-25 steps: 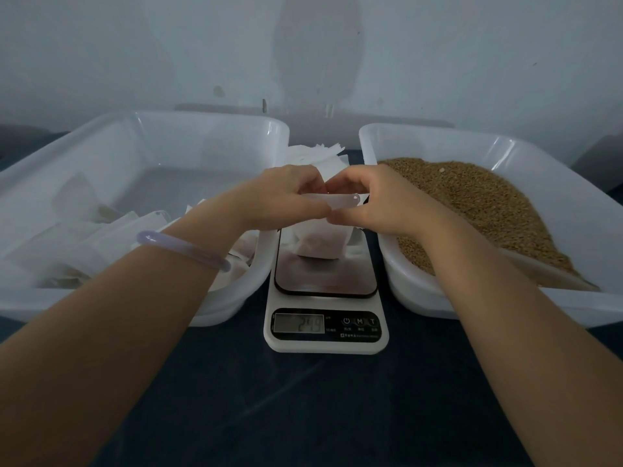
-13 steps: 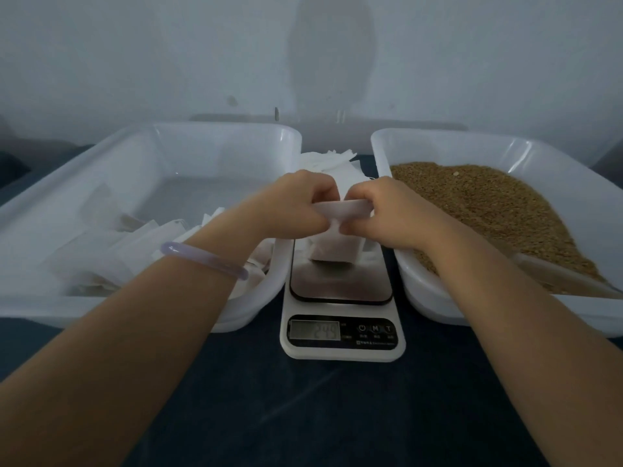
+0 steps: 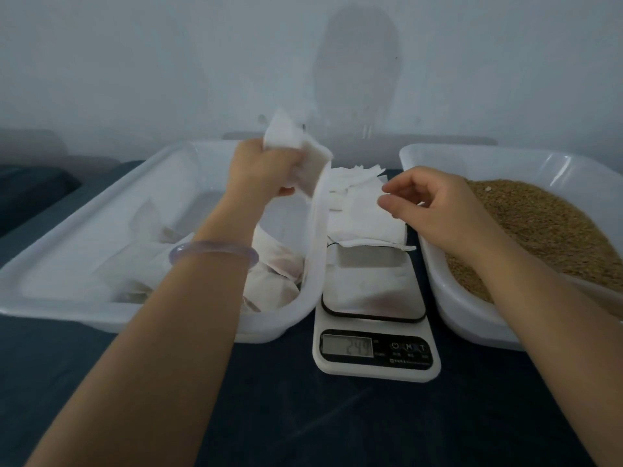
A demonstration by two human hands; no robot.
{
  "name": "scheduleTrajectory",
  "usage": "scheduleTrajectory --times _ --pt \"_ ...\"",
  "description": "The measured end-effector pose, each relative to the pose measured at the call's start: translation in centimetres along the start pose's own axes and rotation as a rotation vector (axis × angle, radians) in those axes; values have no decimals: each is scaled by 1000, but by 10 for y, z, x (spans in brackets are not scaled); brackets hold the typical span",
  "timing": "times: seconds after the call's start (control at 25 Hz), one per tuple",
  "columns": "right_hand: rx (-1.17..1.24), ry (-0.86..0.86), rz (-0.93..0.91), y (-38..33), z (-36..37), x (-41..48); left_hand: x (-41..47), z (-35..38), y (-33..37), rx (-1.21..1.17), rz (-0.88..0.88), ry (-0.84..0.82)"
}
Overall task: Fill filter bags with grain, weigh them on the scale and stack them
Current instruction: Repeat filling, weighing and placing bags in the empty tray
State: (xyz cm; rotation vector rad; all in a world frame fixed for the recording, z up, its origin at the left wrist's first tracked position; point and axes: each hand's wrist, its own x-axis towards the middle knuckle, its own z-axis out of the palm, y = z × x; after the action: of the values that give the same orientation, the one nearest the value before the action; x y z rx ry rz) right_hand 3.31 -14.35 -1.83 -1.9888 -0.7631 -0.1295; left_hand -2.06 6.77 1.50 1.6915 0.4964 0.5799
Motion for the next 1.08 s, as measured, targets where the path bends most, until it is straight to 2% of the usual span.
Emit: scheduleTrajectory --times 0.04,0.08,0.2,0.28,0.36,0.48,0.56,0.64,0.76,0.84,0.92,1.0,1.08 --pt "-23 -17 2 0 1 0 1 -5 -2 93 -67 31" --pt "-44 -33 2 0 2 0 0 -10 -4 225 -143 -22" --pt "-66 -51 -1 -1 3 0 -16 -14 -8 753 -388 -404" --pt "-69 -54 -2 0 2 0 -21 -13 -10 853 -486 -548" --pt "-71 -64 -6 1 2 0 -15 -13 -12 899 -476 -529" --pt "-105 -63 -12 5 3 2 -6 -19 -16 1111 -295 -388" --pt "-157 -49 -25 7 4 3 -1 -23 -18 1101 -246 -274" --pt "-241 -80 -45 6 2 2 2 -26 -21 1109 -245 -228" --pt "-518 -345 -82 4 3 2 6 -23 -24 1106 -119 -109" --pt "-877 -585 -43 1 11 5 7 -14 -24 975 95 -29" --pt "-1127 -694 -17 1 18 9 6 -1 -24 809 333 -98" --pt "-1094 -624 -36 1 20 10 2 11 -24 714 485 -223" --pt "-823 -343 -40 2 17 9 -1 18 -24 640 560 -292"
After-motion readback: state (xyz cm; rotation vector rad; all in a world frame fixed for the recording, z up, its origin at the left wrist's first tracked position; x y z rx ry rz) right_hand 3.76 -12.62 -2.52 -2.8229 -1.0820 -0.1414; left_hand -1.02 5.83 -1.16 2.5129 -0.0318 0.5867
